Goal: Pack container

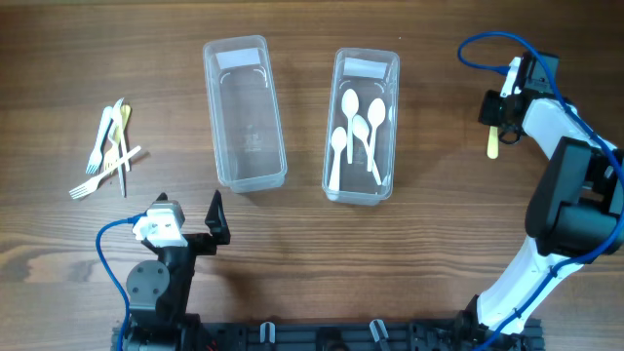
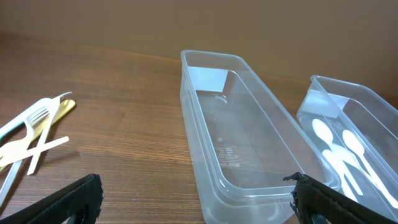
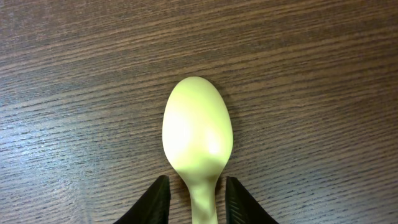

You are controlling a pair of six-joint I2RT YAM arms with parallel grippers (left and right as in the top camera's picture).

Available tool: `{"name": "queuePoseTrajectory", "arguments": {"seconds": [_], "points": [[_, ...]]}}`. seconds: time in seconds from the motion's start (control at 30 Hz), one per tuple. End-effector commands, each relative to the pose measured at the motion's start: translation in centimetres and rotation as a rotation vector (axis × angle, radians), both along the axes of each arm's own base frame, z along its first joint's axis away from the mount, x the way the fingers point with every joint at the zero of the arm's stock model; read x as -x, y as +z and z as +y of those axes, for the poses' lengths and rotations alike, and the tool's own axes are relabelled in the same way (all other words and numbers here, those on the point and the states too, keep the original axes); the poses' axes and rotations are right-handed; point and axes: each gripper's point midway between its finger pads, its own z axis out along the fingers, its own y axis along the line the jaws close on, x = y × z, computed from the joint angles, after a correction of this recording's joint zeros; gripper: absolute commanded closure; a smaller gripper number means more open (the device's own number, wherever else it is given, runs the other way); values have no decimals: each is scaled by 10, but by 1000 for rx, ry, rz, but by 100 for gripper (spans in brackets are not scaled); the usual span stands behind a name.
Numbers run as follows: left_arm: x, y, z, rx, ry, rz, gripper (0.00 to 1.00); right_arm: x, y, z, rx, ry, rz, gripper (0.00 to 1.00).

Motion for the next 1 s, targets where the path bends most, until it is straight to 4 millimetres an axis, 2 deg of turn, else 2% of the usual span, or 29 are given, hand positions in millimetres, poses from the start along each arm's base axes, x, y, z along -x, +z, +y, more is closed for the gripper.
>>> {"name": "queuePoseTrajectory", "arguments": {"seconds": [0.0,0.13,0.33,0.53,0.63,0.7,0.83,0.97], "points": [[0,0,-1,-19,-14,-6,0,5,-10,-2,11,15,30,64],[0,0,-1,-19,-14,-6,0,5,-19,-1,49,107,56,63],[0,0,-1,-19,-14,-6,0,11,-43,1,24,109,100,64],[0,0,-1,-19,-14,-6,0,16,-46,1,19,108,118,94],[0,0,-1,-19,-14,-6,0,14,-44,6,-6,119,108,96],[0,0,-1,-19,-14,-6,0,11,-36,9,-22,126,87,96],[0,0,-1,-19,-14,-6,0,0,11,10,-10,135,-4,96],[0,0,-1,-19,-14,-6,0,2,39,10,1,135,-37,96]]}}
